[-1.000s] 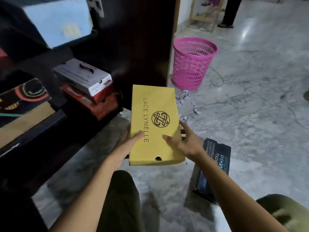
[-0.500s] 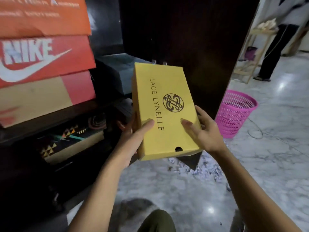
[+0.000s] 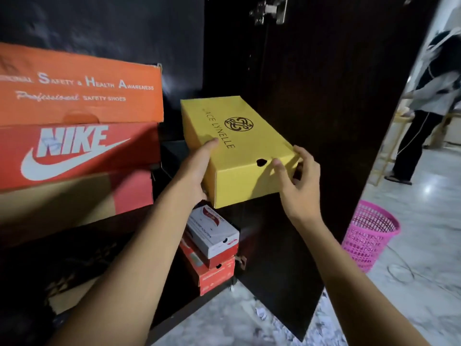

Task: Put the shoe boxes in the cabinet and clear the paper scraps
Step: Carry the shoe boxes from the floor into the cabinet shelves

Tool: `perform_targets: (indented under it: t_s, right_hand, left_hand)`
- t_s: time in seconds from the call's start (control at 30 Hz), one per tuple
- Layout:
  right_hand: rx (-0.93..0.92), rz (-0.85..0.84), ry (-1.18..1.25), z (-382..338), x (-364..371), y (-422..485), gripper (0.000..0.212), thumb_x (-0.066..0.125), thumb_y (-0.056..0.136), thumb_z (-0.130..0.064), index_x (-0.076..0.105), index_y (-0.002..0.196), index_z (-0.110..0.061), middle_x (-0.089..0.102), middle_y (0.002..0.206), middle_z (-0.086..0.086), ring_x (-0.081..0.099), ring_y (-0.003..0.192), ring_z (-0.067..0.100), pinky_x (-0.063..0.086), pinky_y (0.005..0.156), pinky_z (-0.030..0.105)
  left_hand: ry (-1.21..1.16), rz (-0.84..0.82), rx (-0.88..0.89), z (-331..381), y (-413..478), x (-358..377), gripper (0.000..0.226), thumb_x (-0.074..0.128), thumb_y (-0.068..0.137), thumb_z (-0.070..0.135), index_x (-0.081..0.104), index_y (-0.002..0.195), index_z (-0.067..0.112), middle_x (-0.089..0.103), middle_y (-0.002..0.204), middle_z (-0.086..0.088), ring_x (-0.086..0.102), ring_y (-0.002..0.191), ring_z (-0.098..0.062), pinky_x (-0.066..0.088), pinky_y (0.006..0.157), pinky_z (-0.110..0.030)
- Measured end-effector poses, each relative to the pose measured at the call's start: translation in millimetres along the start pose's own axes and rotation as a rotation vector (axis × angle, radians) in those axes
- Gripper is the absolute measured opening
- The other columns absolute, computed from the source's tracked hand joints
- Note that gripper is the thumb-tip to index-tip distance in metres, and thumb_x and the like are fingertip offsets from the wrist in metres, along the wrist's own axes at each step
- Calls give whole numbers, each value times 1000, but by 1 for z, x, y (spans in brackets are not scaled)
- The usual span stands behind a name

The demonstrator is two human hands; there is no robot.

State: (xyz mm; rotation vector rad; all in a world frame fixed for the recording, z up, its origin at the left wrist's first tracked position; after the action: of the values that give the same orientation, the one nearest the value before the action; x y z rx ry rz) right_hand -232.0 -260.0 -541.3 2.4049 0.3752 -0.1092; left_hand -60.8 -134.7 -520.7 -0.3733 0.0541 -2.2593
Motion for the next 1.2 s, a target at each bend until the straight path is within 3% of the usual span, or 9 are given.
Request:
perform_targets:
  t_s: [0.13, 0.27, 0.43, 0.6, 0.77, 0.9, 1.0, 1.07, 1.2]
  right_hand:
    - [37, -80, -27, 6, 32, 24, 65, 59, 91, -51, 33, 147, -31, 32, 141, -1, 42, 129, 19, 47, 100, 37]
    - [155, -79, 8, 19, 52, 49, 56, 56, 94, -45, 36, 145, -33, 29, 150, 4, 40, 135, 26, 46, 105, 44]
    - [206, -94, 11, 35, 80, 73, 51, 56, 95, -44, 39, 142, -37, 27, 150, 3, 39, 135, 22, 45, 103, 38]
    - [141, -53, -72, 43, 110, 82, 46, 59, 95, -38, 44, 138, -33, 29, 141, 0, 45, 124, 18, 46, 90, 30]
    - [110, -325, -125, 51, 143, 90, 62, 58, 96, -34, 28, 150, -32, 28, 149, 0, 41, 108, 8, 39, 102, 31]
    - [100, -443, -168, 55, 161, 91, 68, 55, 99, -32, 16, 155, -33, 13, 159, -4, 49, 121, 18, 42, 97, 32]
    - [105, -402, -191, 60, 161, 96, 64, 50, 99, -24, 18, 153, -36, 17, 158, -5, 55, 90, 15, 51, 80, 31]
    - [103, -446, -194, 61, 158, 98, 63, 49, 100, -22, 20, 154, -37, 18, 159, -5, 57, 100, 14, 48, 75, 25]
    - [132, -475, -182, 57, 138, 100, 53, 50, 100, -26, 33, 149, -37, 31, 156, 0, 49, 126, 22, 44, 100, 34]
  left_hand:
    - [-22, -4, -97, 6, 25, -4, 76, 73, 70, 60, 49, 134, 26, 62, 120, -11, 59, 108, -35, 42, 93, -67]
    - [24, -11, -81, 15, 49, -4, 88, 74, 65, 61, 41, 139, 26, 54, 132, -13, 53, 117, -39, 41, 90, -74]
    - [326, 60, 195, 19, 62, 3, 112, 66, 55, 85, 28, 149, 38, 40, 152, 4, 43, 135, -26, 32, 113, -49]
    - [561, 120, 557, 13, 82, -4, 68, 62, 89, 52, 31, 148, 39, 34, 155, 5, 35, 141, -16, 29, 101, -23]
    - [638, 157, 556, 26, 126, -14, 67, 64, 89, 46, 36, 149, 32, 46, 149, 0, 45, 135, -16, 35, 105, -24]
    - [689, 149, 544, 35, 144, -17, 68, 63, 90, 45, 34, 150, 30, 46, 148, -2, 45, 134, -19, 34, 100, -21]
    - [678, 132, 528, 37, 145, -18, 68, 63, 90, 44, 33, 151, 32, 43, 150, -1, 42, 136, -19, 32, 97, -19]
    - [665, 135, 525, 36, 144, -18, 69, 63, 91, 43, 31, 151, 32, 41, 152, -1, 40, 138, -19, 31, 96, -19]
    - [556, 162, 470, 35, 135, -11, 68, 64, 92, 35, 30, 151, 34, 38, 154, -1, 41, 137, -21, 35, 95, -21]
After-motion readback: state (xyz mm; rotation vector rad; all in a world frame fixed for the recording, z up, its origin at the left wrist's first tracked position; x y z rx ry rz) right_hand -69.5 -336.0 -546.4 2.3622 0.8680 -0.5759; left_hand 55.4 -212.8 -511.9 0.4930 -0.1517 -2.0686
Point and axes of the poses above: each hand's wrist, its own y-axis towards the middle knuckle, its own x-axis out of the palm, z = x × y, the point moved 3 cm from there along y, towards the middle knuckle
